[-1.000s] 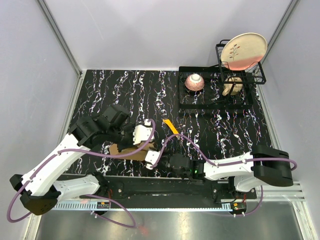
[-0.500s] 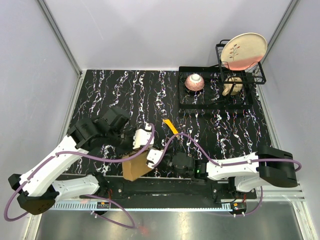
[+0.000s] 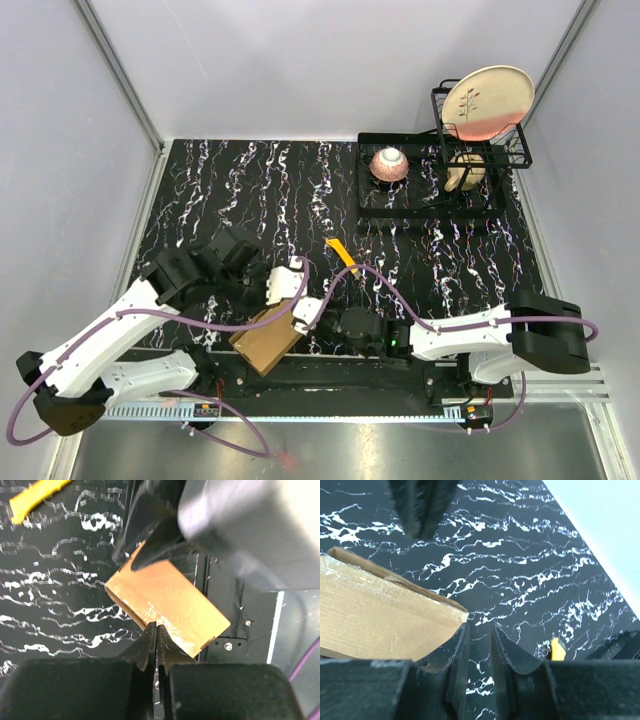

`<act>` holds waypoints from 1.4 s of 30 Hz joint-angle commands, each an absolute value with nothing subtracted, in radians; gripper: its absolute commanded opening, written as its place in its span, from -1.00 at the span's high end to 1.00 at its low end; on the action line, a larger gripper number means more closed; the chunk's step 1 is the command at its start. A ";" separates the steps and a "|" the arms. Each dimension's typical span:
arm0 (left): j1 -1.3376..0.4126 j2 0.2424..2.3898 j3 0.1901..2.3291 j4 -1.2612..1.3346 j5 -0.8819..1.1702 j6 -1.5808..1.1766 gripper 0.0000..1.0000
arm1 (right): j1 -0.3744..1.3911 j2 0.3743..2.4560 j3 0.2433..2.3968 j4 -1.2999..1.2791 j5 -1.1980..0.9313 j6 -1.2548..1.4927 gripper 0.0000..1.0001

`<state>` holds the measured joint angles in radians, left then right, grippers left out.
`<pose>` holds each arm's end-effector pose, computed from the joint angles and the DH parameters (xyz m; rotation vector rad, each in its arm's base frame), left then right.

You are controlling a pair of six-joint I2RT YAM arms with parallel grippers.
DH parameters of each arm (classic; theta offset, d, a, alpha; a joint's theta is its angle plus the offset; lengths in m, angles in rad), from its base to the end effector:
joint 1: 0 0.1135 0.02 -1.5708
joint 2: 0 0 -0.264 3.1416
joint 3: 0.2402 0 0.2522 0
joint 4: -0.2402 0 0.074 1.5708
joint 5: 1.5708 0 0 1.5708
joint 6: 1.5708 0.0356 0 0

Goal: Unpack the express box
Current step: Open the express box at the center of the board.

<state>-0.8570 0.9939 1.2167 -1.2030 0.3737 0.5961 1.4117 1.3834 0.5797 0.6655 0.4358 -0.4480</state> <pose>0.0958 -0.1304 0.3584 1.8006 1.8056 -0.5780 0.0607 0.2832 0.2235 -1.1510 1.2620 0.3476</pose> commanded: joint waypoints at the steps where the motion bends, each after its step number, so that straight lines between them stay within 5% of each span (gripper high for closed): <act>1: -0.809 0.939 0.995 -1.059 0.207 0.543 1.00 | 1.411 1.347 0.598 0.618 0.515 -0.348 0.40; 4: -0.633 0.971 0.917 -1.019 0.270 0.574 1.00 | 1.411 1.322 0.578 0.600 0.541 -0.284 0.39; 7: -0.431 1.101 0.975 -1.026 0.400 0.629 0.78 | 1.410 1.301 0.561 0.594 0.549 -0.188 0.38; 10: -0.362 1.224 1.049 -1.083 0.527 0.699 0.48 | 1.411 1.302 0.563 0.594 0.563 -0.102 0.38; 17: -0.278 1.390 1.089 -1.177 0.771 0.836 0.28 | 1.408 1.276 0.537 0.591 0.589 0.078 0.41; 28: -0.279 1.483 1.042 -1.046 0.813 0.827 0.24 | 1.374 1.169 0.466 0.561 0.612 0.218 0.41; 42: -0.341 1.451 0.907 -0.885 0.719 0.775 0.18 | 1.361 1.373 0.581 0.636 0.477 0.173 0.50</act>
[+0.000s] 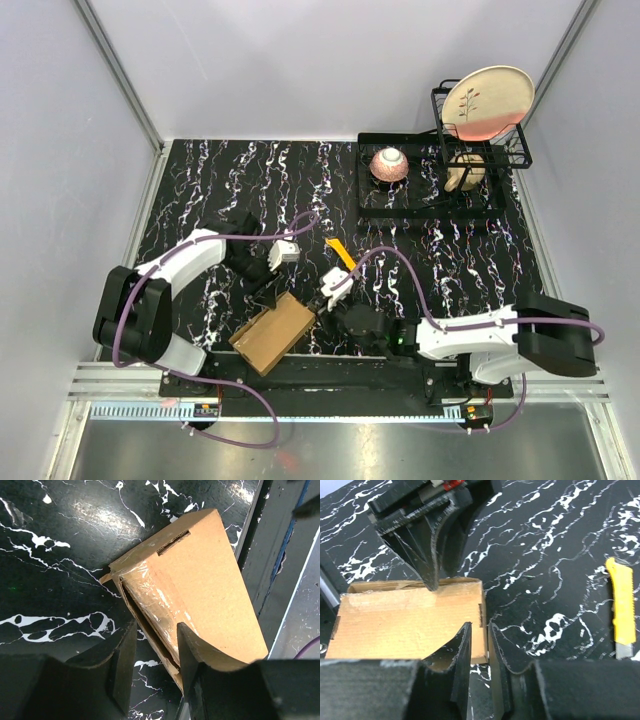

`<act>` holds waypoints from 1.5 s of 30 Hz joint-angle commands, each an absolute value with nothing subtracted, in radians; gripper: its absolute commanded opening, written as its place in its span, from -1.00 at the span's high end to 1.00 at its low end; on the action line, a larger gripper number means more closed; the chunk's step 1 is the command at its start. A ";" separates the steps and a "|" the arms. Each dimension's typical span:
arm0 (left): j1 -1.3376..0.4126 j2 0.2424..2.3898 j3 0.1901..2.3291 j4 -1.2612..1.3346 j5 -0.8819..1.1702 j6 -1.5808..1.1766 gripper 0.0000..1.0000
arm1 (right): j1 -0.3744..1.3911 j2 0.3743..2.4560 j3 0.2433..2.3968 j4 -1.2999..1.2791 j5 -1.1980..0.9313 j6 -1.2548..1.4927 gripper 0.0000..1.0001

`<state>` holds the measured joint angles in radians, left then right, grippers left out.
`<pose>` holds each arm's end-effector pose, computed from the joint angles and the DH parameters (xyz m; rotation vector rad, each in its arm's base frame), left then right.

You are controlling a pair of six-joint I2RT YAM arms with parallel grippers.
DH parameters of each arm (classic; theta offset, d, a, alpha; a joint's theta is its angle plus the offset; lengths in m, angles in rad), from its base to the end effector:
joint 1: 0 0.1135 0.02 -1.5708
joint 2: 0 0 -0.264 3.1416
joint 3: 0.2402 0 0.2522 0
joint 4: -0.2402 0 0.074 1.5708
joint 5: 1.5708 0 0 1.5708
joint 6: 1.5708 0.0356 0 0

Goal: Unpack the express box
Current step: Open the express box at the center of the board.

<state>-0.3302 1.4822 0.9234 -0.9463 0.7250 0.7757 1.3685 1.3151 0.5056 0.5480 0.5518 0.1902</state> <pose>0.2220 -0.1010 0.1970 1.4731 2.3216 -0.9970 0.0718 0.2572 0.2060 -0.6722 1.7068 0.6060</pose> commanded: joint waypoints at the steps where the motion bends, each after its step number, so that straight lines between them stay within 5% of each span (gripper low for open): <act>1: -0.341 1.451 0.904 -0.881 0.715 0.772 0.18 | 1.361 1.405 0.587 0.647 0.463 0.170 0.53; 17: -0.341 1.424 0.865 -0.824 0.646 0.769 0.23 | 1.356 1.614 0.601 0.749 0.291 0.244 0.98; 45: -0.273 1.474 0.853 -0.768 0.552 0.822 0.35 | 1.355 1.643 0.500 0.749 0.287 0.325 1.00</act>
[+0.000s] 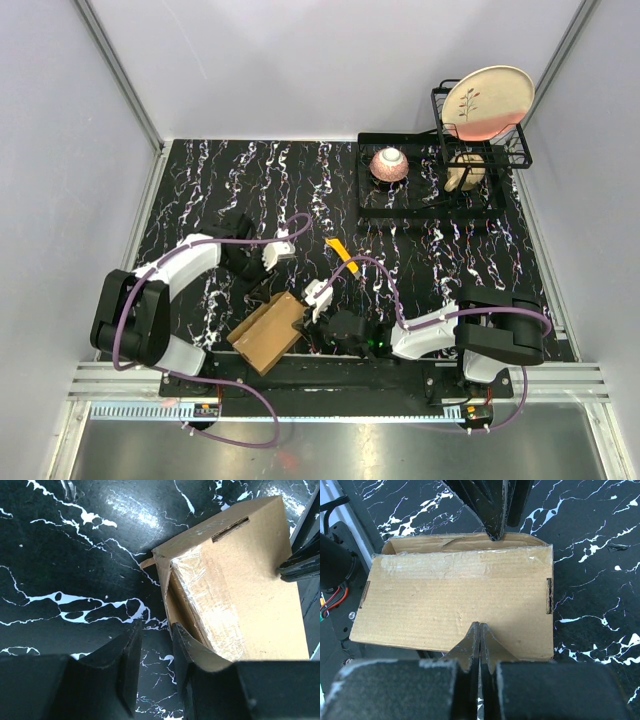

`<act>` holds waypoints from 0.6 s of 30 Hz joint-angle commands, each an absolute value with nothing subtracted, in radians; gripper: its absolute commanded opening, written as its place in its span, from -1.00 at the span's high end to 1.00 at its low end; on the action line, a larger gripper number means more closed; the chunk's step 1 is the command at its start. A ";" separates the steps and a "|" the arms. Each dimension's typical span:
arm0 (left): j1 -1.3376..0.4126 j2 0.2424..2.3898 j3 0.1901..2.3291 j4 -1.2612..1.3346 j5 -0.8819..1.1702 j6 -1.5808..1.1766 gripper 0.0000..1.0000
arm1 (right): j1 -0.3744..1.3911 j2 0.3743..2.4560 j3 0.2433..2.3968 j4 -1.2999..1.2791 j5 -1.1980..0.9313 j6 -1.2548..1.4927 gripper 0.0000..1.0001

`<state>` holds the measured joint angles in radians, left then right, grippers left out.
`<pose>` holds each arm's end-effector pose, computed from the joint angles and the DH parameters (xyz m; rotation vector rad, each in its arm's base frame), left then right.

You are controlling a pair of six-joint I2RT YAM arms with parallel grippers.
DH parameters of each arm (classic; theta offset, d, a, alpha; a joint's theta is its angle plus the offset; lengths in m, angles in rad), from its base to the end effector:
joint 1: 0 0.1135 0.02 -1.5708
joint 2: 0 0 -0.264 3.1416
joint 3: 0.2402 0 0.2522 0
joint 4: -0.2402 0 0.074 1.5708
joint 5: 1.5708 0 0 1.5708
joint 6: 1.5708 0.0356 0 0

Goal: Unpack the express box
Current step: Open the express box at the center of the board.

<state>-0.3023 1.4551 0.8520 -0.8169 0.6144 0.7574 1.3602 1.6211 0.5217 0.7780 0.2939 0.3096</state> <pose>0.2238 -0.0913 0.1843 1.4463 2.3389 -0.8028 0.0729 0.2917 0.1520 -0.8022 1.8013 0.8531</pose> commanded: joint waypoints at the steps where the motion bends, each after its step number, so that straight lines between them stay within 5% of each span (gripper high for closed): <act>1: -0.267 1.480 0.865 -0.779 0.558 0.827 0.35 | 1.355 1.643 0.499 0.749 0.287 0.324 1.00; 18: -0.425 1.505 0.822 -0.698 0.543 0.703 0.38 | 1.348 1.634 0.494 0.746 0.301 0.327 1.00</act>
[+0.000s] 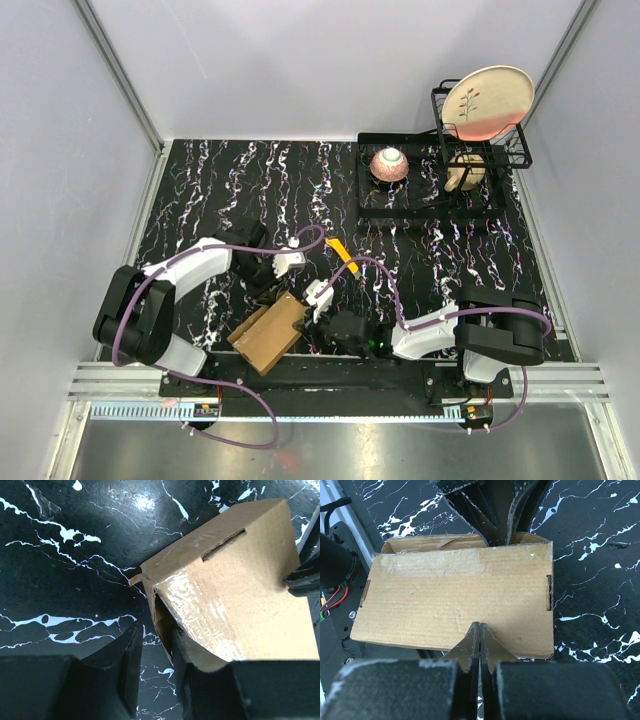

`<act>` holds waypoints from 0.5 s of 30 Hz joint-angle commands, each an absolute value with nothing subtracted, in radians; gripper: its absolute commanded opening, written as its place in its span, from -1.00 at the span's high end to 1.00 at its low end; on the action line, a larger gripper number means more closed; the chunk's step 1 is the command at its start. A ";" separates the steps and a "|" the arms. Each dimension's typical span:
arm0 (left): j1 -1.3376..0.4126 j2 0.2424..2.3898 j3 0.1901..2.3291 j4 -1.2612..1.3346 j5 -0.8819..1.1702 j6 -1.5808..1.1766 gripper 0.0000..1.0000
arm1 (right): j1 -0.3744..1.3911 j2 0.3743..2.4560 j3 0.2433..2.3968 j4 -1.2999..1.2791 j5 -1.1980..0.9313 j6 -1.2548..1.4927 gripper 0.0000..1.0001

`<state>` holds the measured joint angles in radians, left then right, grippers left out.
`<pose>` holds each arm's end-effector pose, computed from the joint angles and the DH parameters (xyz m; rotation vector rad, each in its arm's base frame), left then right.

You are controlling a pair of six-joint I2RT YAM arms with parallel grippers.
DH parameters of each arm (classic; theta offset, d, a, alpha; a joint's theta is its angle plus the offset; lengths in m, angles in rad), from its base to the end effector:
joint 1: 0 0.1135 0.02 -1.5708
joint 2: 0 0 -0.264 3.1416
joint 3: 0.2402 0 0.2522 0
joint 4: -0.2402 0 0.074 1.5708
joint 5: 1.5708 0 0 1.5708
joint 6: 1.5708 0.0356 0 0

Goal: Unpack the express box
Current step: Open the express box at the center of the board.

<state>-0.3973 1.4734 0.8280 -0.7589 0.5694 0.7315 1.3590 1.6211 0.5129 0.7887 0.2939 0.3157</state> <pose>0.2170 -0.1119 0.1743 1.5480 2.3179 -0.7654 0.0729 0.2900 0.1508 -0.7949 1.8035 0.8576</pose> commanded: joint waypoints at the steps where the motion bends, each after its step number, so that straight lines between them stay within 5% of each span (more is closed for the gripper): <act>1: -0.423 1.515 0.819 -0.689 0.516 0.707 0.38 | 1.348 1.632 0.491 0.746 0.299 0.330 1.00; 12: -0.414 1.632 0.841 -0.710 0.543 0.768 0.51 | 1.348 1.623 0.462 0.746 0.310 0.360 1.00; 15: -0.413 1.647 0.839 -0.721 0.561 0.796 0.85 | 1.347 1.615 0.451 0.746 0.314 0.370 1.00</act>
<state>-0.4110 1.6039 0.8471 -0.7528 0.5865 0.7170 1.3582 1.6207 0.4904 0.8215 0.2943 0.3504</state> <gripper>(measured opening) 0.147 0.009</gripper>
